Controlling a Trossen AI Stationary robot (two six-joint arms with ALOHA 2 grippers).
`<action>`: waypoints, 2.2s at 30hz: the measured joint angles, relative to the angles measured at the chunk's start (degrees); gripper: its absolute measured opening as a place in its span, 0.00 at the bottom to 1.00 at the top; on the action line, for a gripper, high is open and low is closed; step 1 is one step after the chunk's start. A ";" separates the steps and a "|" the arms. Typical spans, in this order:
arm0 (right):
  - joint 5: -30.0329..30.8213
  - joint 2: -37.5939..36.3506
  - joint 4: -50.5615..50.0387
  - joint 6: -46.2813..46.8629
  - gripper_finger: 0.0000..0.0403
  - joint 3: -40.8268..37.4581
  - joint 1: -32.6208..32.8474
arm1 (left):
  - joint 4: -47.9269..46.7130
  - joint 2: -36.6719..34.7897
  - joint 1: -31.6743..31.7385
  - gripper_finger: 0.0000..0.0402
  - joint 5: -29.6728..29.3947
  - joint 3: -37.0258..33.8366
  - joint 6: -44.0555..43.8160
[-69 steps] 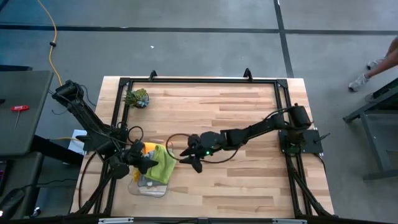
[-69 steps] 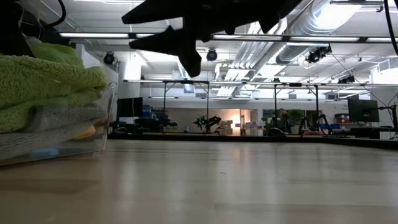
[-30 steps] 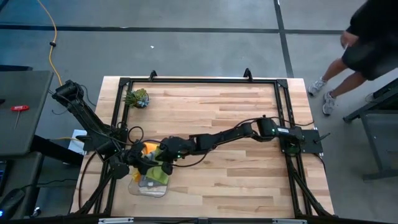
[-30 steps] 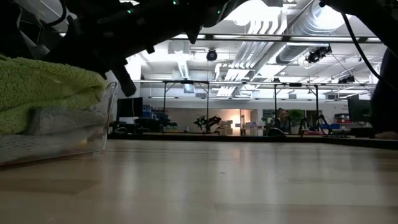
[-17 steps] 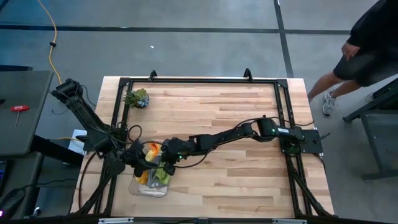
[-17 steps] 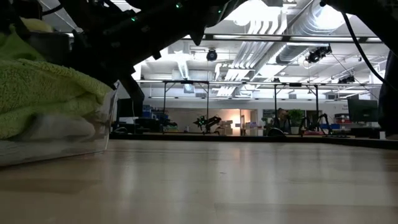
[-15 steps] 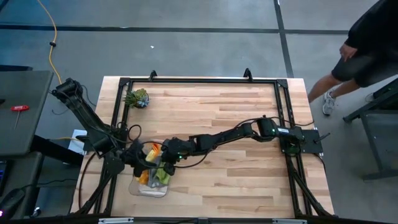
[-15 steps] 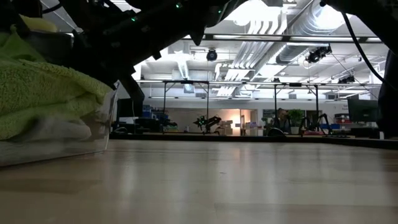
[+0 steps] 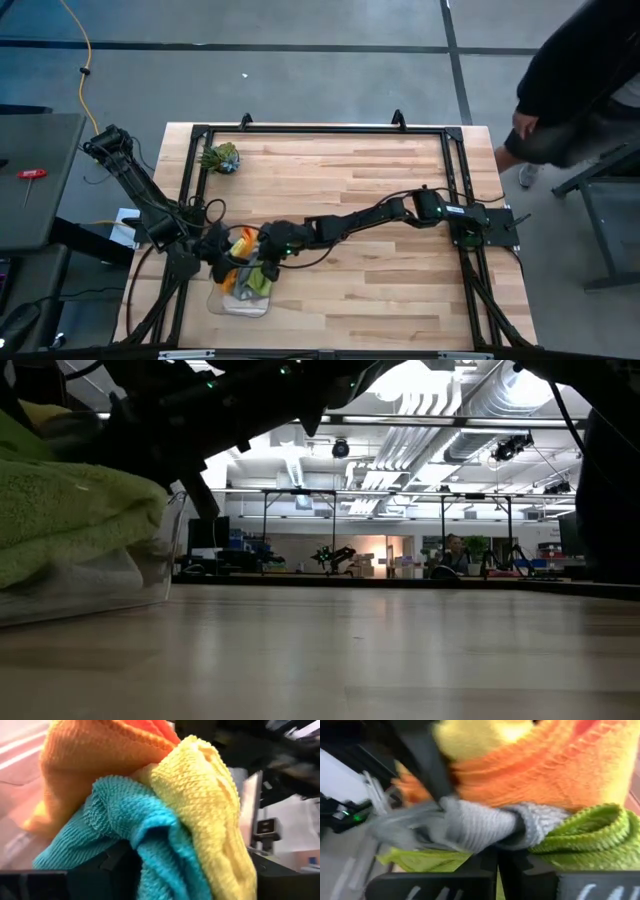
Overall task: Fold microfiber towels
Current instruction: Put the stacked towels into the transparent bin
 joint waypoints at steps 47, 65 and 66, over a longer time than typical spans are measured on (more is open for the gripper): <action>3.28 0.50 9.84 5.28 0.00 0.20 -1.93 | -2.37 0.07 0.02 0.53 0.82 -0.07 3.91; 0.86 0.98 7.82 3.75 0.00 0.20 -1.78 | -14.73 -2.20 0.02 0.53 5.41 7.67 5.50; 0.86 0.98 7.84 3.67 0.00 0.20 -1.78 | -15.08 -2.23 0.02 0.53 5.55 8.16 6.14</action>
